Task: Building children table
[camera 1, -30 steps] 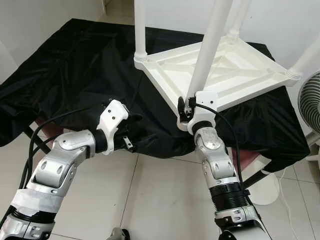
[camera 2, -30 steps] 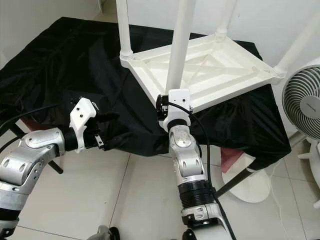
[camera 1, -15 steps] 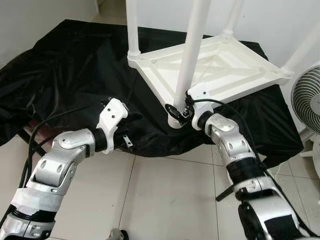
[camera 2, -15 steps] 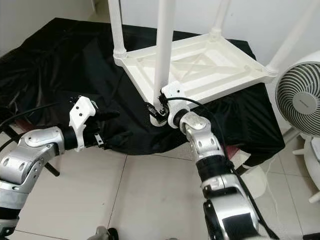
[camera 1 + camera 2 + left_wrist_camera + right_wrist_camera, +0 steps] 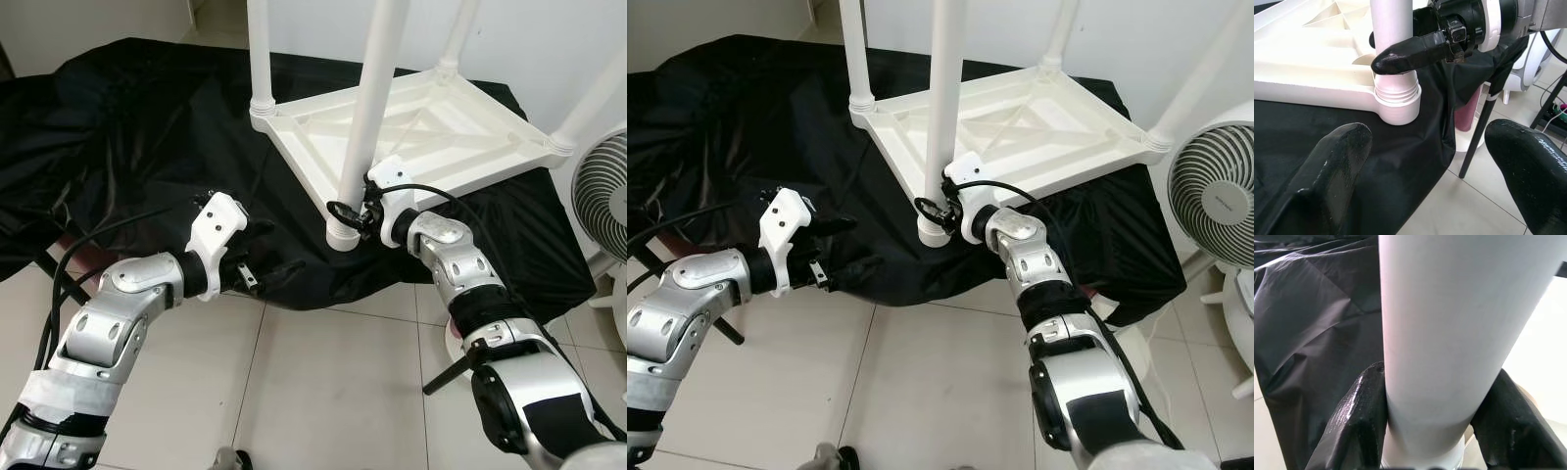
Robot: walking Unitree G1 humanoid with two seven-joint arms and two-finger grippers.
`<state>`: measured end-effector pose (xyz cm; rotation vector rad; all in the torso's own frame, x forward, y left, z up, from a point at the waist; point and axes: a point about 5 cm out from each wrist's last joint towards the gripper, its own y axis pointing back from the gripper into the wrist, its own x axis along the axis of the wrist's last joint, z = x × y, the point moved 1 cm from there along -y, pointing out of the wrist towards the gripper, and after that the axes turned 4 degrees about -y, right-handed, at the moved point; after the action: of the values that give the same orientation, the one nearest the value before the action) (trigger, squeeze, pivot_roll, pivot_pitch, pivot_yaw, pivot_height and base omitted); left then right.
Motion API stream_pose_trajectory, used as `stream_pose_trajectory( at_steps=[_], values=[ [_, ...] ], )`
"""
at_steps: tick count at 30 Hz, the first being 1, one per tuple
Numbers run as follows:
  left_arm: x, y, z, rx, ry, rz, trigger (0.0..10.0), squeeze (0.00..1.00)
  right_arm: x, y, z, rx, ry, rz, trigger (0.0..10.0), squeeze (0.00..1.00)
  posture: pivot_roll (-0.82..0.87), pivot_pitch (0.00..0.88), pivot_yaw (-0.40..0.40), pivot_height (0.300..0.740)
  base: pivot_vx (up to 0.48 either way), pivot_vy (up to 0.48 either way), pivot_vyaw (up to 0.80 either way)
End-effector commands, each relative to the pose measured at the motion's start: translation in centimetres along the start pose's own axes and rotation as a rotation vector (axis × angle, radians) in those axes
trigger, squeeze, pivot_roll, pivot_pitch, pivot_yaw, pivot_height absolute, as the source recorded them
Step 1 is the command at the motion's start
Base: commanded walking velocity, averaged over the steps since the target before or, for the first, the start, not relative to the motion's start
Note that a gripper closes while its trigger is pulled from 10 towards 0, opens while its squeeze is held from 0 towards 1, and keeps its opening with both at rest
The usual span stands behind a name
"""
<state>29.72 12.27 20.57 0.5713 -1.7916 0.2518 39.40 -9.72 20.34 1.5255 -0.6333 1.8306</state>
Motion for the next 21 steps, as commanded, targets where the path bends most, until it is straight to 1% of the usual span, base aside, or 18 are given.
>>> stream_pose_trajectory(
  at_steps=[1,2,4,5,6,7,10,11,12,13,14,16,17,18,19,20,21],
  values=[
    [0.0,0.2,0.0,0.021,0.002,-0.008,10.0,0.00,-0.9,-0.3,-0.4,-0.013,-0.023,-0.032,0.0,0.00,0.02,0.136,0.011,0.740,0.000,0.000,0.00],
    [0.0,0.2,0.0,0.021,0.002,-0.008,10.0,0.00,-0.9,-0.3,-0.4,-0.013,-0.023,-0.032,0.0,0.00,0.02,0.136,0.011,0.740,0.000,0.000,0.00],
    [-0.1,0.2,0.0,0.019,0.002,-0.008,10.0,0.00,-1.3,0.0,0.1,-0.142,-0.069,-0.029,0.0,0.00,0.02,0.132,0.013,0.740,0.000,0.000,0.00],
    [-0.1,0.2,0.0,0.019,0.002,-0.008,10.0,0.00,-1.3,0.0,0.1,-0.142,-0.069,-0.029,0.0,0.00,0.02,0.132,0.013,0.740,0.000,0.000,0.00],
    [-0.1,0.2,0.0,0.018,0.003,-0.008,10.0,0.00,-1.5,0.2,0.3,-0.192,-0.086,-0.029,0.0,0.00,0.02,0.132,0.013,0.740,0.000,0.000,0.00],
    [-0.1,0.2,0.0,0.018,0.003,-0.008,10.0,0.00,-1.5,0.2,0.3,-0.192,-0.086,-0.029,0.0,0.00,0.02,0.132,0.013,0.740,0.000,0.000,0.00],
    [-0.1,0.2,0.1,0.015,0.004,-0.007,10.0,0.00,-3.0,1.1,0.4,-0.444,-0.197,-0.049,0.0,0.00,0.01,0.127,0.012,0.740,0.000,0.000,0.00],
    [-0.1,0.2,0.1,0.015,0.004,-0.007,10.0,0.00,-3.0,1.1,0.4,-0.444,-0.197,-0.049,0.0,0.00,0.01,0.127,0.012,0.740,0.000,0.000,0.00],
    [-0.1,0.2,0.1,0.014,0.005,-0.007,10.0,0.00,-3.4,1.5,0.3,-0.514,-0.223,-0.052,0.0,0.00,0.01,0.127,0.011,0.740,0.000,0.000,0.00],
    [-0.1,0.2,0.1,0.014,0.005,-0.007,10.0,0.00,-3.4,1.5,0.3,-0.514,-0.223,-0.052,0.0,0.00,0.01,0.127,0.011,0.740,0.000,0.000,0.00],
    [-0.1,0.2,0.1,0.012,0.005,-0.007,10.0,0.00,-3.7,2.1,0.2,-0.608,-0.236,-0.040,0.0,0.00,0.01,0.127,0.011,0.740,0.000,0.000,0.00],
    [-0.1,0.2,0.1,0.012,0.005,-0.007,10.0,0.00,-3.7,2.1,0.2,-0.608,-0.236,-0.040,0.0,0.00,0.01,0.127,0.011,0.740,0.000,0.000,0.00],
    [-0.1,0.2,0.2,0.011,0.006,-0.007,10.0,0.00,-3.9,2.8,0.2,-0.718,-0.251,-0.028,0.0,0.00,0.01,0.126,0.012,0.740,0.000,0.000,0.00],
    [-0.1,0.2,0.2,0.011,0.006,-0.007,10.0,0.00,-3.9,2.8,0.2,-0.718,-0.251,-0.028,0.0,0.00,0.01,0.126,0.012,0.740,0.000,0.000,0.00],
    [-0.1,0.2,0.2,0.009,0.006,-0.007,10.0,0.00,-4.2,3.8,0.0,-0.840,-0.262,-0.009,0.0,0.00,0.01,0.126,0.012,0.740,0.000,0.000,0.00],
    [-0.2,0.1,0.2,0.008,0.006,-0.007,10.0,0.00,-4.5,4.5,-0.4,-0.921,-0.289,0.005,0.0,0.00,0.00,0.123,0.012,0.740,0.000,0.000,0.00],
    [-0.2,0.1,0.2,0.008,0.006,-0.007,10.0,0.00,-4.5,4.5,-0.4,-0.921,-0.289,0.005,0.0,0.00,0.00,0.123,0.012,0.740,0.000,0.000,0.00]
  ],
)
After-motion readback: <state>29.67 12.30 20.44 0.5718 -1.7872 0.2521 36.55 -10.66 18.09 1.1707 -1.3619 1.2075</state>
